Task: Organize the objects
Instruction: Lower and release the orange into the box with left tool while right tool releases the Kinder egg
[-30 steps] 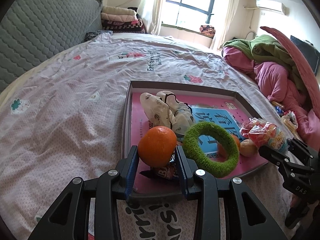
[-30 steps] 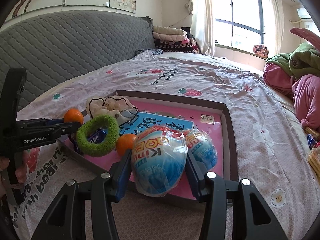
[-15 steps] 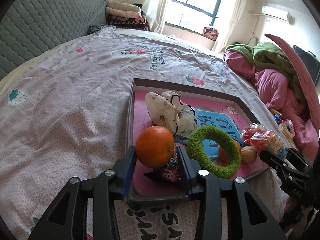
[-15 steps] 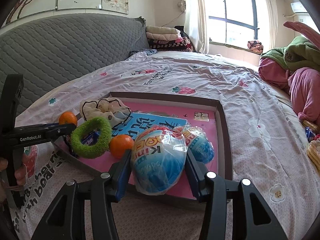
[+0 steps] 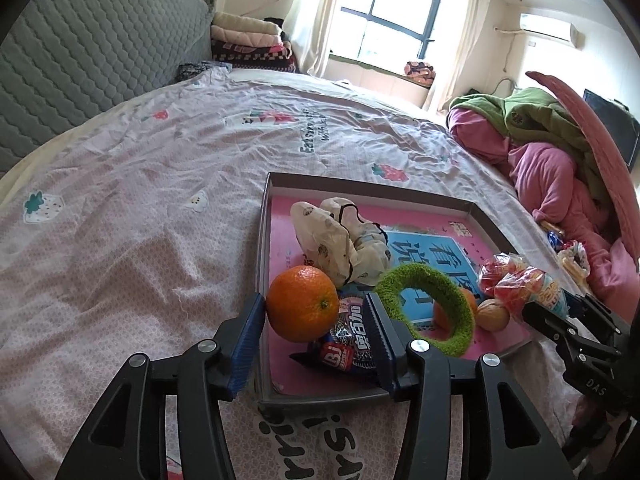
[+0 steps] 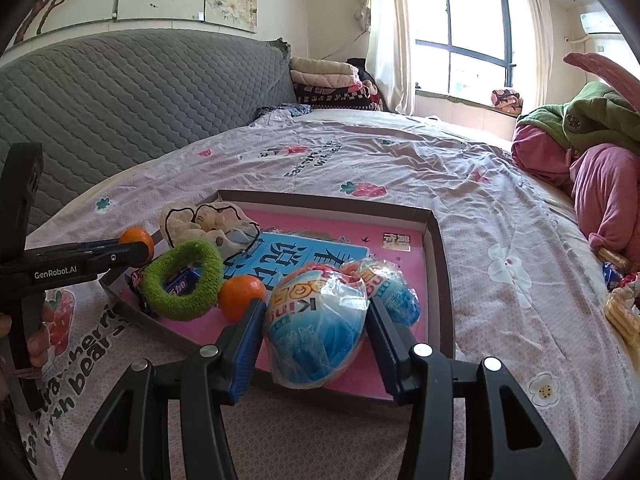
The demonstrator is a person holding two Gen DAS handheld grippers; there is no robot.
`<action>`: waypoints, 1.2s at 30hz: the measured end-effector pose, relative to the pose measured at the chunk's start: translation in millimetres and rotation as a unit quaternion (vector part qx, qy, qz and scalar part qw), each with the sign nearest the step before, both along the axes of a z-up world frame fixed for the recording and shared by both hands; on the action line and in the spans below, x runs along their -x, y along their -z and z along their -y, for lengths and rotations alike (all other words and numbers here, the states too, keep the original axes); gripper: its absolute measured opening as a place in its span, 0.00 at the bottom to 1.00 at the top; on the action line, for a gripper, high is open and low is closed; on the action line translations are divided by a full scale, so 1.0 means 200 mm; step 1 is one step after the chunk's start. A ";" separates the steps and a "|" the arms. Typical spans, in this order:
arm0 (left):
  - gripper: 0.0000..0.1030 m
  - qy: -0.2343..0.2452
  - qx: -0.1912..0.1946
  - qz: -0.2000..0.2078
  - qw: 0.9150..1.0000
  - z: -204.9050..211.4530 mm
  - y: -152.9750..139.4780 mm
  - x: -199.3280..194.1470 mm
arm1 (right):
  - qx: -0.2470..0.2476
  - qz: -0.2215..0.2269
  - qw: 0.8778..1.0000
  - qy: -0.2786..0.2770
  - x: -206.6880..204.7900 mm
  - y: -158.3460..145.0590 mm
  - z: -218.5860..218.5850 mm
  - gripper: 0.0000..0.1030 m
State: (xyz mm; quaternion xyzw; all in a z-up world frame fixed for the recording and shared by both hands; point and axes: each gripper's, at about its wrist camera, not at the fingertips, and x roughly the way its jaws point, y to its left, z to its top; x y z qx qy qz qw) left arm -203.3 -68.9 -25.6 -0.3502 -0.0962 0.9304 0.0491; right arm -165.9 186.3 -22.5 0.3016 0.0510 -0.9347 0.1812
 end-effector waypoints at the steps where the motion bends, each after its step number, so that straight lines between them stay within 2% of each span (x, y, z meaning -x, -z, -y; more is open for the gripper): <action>1: 0.51 0.000 0.000 0.000 1.000 0.00 0.00 0.00 | -0.001 -0.001 1.000 0.000 0.00 0.00 0.00 0.49; 21: 0.54 0.010 -0.001 -0.011 1.000 -0.02 -0.06 -0.04 | -0.014 -0.012 1.000 0.016 -0.02 -0.02 -0.02 0.52; 27: 0.54 0.017 0.002 -0.009 1.000 -0.04 -0.06 -0.04 | -0.023 0.001 0.999 0.023 0.00 0.01 -0.02 0.52; 36: 0.54 0.023 0.003 -0.016 1.000 -0.07 -0.09 -0.07 | -0.013 -0.012 1.000 0.022 -0.02 -0.02 -0.03 0.52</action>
